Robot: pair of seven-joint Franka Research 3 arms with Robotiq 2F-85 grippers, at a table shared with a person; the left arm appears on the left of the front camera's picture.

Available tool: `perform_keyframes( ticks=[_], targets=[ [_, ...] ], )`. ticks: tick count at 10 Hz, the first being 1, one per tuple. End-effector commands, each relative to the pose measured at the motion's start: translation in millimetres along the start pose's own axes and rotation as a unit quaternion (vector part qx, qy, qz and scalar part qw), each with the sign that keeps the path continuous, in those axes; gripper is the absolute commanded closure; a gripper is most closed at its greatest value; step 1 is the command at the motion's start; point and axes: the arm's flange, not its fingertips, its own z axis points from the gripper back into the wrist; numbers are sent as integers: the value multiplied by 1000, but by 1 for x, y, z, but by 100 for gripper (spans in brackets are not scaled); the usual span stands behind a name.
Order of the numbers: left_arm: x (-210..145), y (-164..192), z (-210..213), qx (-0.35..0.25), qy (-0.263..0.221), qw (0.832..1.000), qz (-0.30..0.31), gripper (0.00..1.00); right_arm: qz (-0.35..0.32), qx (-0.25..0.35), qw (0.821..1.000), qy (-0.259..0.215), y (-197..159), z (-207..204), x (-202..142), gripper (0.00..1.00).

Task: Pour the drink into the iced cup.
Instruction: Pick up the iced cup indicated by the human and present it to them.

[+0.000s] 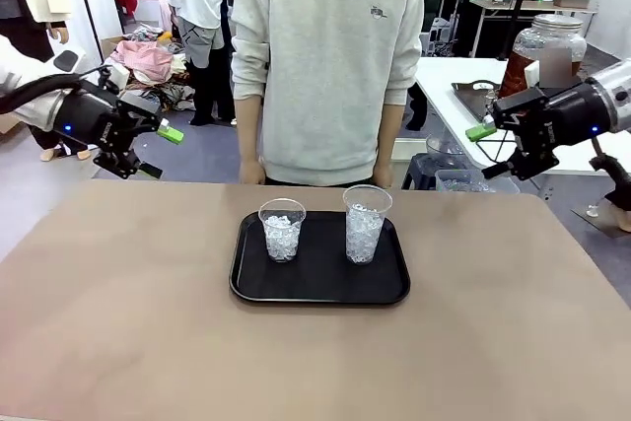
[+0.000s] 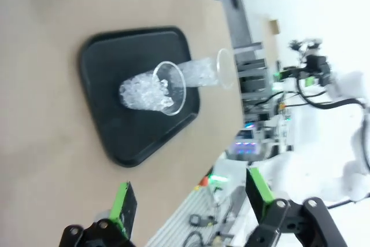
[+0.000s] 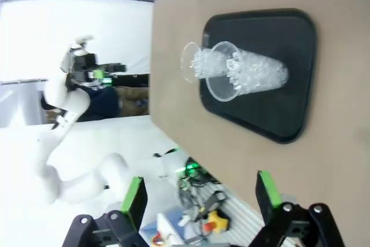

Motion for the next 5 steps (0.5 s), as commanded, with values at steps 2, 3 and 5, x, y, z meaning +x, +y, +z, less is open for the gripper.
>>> perform_keyframes(
  ticks=[2,3,5],
  targets=[
    [10,19,1,-80,-2,996,38,0,-59,91,994,13,-24,7,19,0],
    [11,27,-1,-95,4,994,45,0,-69,101,992,10,-33,7,21,0],
    [12,42,-2,-115,9,992,60,0,-84,119,989,8,-54,4,23,0]
  ],
)
